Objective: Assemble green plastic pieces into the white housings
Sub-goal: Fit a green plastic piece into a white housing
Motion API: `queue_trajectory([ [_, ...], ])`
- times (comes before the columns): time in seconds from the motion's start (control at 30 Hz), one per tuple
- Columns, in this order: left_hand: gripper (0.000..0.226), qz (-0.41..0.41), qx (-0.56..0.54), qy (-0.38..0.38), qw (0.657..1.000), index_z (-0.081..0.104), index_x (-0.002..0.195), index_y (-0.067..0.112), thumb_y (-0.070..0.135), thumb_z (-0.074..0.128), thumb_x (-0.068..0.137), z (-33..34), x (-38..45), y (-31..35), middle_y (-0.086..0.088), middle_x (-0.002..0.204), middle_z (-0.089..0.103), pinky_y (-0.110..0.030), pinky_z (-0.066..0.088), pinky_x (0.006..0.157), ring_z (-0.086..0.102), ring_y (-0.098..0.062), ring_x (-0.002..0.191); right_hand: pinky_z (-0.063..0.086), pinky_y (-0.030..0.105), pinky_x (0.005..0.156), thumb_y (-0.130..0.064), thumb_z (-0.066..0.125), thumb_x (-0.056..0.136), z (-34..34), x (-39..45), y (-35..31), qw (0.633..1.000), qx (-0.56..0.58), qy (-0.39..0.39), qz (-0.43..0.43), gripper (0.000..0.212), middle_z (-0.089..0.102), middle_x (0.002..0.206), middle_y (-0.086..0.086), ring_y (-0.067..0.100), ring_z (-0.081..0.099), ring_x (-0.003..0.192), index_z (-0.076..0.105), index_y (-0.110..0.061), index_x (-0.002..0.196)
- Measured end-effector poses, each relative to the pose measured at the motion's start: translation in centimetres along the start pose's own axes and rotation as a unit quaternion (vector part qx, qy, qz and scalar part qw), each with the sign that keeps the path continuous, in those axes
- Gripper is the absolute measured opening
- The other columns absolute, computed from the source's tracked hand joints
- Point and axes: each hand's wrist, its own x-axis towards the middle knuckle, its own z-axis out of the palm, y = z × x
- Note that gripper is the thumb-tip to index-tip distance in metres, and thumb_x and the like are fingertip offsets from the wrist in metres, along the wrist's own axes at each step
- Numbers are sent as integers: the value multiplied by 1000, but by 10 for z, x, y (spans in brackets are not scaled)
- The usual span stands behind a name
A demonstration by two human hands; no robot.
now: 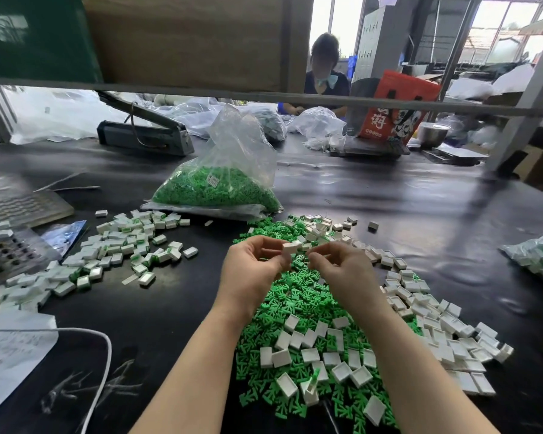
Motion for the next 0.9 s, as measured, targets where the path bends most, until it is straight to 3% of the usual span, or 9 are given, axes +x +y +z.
queue_trajectory([
  [0.07,8,15,62,13,998,73,85,18,15,78,81,-2,1,-2,-2,77,75,-29,59,68,72,-16,74,45,12,53,-20,64,93,3,0,1,999,-29,-19,-20,9,70,82,-3,11,64,70,72,-24,95],
  [0.2,7,57,148,19,987,73,82,23,17,76,82,0,-1,-1,3,72,73,-27,58,64,70,-10,70,46,15,53,-15,70,89,10,-1,-4,997,51,-35,-49,9,71,78,-1,8,63,66,74,-22,90],
  [0.3,12,61,120,17,991,74,82,22,11,77,80,2,-3,2,3,73,73,-25,59,69,70,-7,71,56,22,69,-13,72,87,10,-1,-4,995,64,-45,-57,8,74,82,0,10,69,78,74,-21,89],
  [0.37,11,48,80,10,996,74,84,18,8,78,79,1,-3,3,0,76,74,-28,60,72,71,-13,74,59,29,77,-13,71,87,9,-1,-4,995,73,-54,-49,7,75,85,1,14,70,82,74,-19,92],
  [0.47,10,39,50,-4,998,74,85,17,9,78,80,-1,-3,5,-2,79,75,-28,59,73,71,-17,78,55,31,84,-22,69,90,9,-1,3,994,-78,-63,-44,13,73,95,-6,9,67,89,74,-22,102],
  [0.53,11,42,48,-11,998,74,85,20,10,78,81,-2,-2,4,0,81,75,-29,59,74,71,-14,79,47,34,100,-33,66,91,11,-2,7,962,-252,-94,-45,26,66,116,-9,12,58,110,69,-28,117],
  [0.6,11,43,44,-11,998,73,85,23,13,77,82,-2,-2,4,0,84,74,-30,59,74,70,-14,82,37,35,108,-40,61,93,13,-4,7,931,-341,-122,-50,35,55,129,-9,17,46,124,62,-33,127],
  [0.7,10,37,20,0,999,72,88,22,13,74,85,-2,-1,2,-3,87,72,-32,59,74,71,-19,84,34,33,108,-41,61,93,15,-4,6,922,-360,-120,-77,26,54,125,-8,16,45,123,66,-35,118],
  [0.9,7,11,-53,-3,999,68,95,12,7,68,89,-5,-1,4,-9,90,72,-22,56,67,73,-20,82,38,28,98,-32,63,92,15,-5,6,935,-331,-101,-80,9,56,103,-10,11,47,104,61,-27,100],
])
